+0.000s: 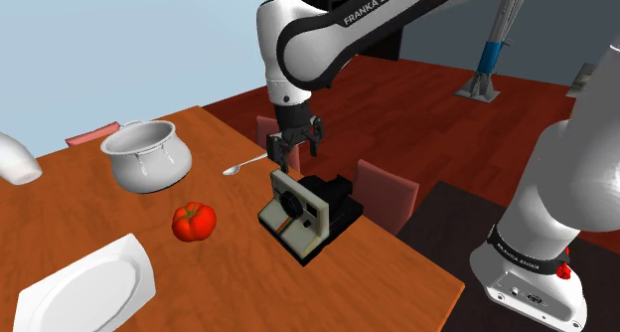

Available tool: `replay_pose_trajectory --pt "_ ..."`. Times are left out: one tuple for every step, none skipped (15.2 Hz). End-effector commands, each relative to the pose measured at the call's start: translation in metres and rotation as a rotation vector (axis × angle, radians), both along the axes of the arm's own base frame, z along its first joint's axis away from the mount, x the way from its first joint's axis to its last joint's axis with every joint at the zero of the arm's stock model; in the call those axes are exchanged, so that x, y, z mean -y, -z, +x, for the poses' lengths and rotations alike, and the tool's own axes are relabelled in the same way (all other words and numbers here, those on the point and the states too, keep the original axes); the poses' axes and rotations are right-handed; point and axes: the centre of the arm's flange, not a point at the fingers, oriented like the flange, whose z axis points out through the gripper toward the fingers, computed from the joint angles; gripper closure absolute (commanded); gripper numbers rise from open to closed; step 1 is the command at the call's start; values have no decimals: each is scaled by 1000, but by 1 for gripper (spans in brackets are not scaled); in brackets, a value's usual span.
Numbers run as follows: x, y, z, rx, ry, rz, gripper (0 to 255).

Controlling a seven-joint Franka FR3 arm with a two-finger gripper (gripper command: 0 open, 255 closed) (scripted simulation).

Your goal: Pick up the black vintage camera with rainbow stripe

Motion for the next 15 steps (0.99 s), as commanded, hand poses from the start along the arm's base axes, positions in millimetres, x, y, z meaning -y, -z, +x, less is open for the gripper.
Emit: replay_pose_trajectory --pt "-19 9 15 8 2 8 0" --pt "-28 12 22 13 2 12 0" --pt "-37 16 29 16 3 16 0" --pt "-37 21 29 16 3 16 0" --pt "-37 26 29 16 3 16 0" --pt "-37 32 29 16 3 16 0" --pt "-37 37 29 16 3 16 0" --pt "-37 42 29 16 3 16 0" --pt "-37 47 29 16 3 16 0" --pt "-37 53 29 16 3 16 0" --pt "-37 56 29 16 3 16 0" --pt "-37 56 29 16 3 16 0" --pt "-37 56 29 16 3 16 0" --pt "-37 56 29 16 3 16 255" --pt "-37 56 29 16 3 16 255"
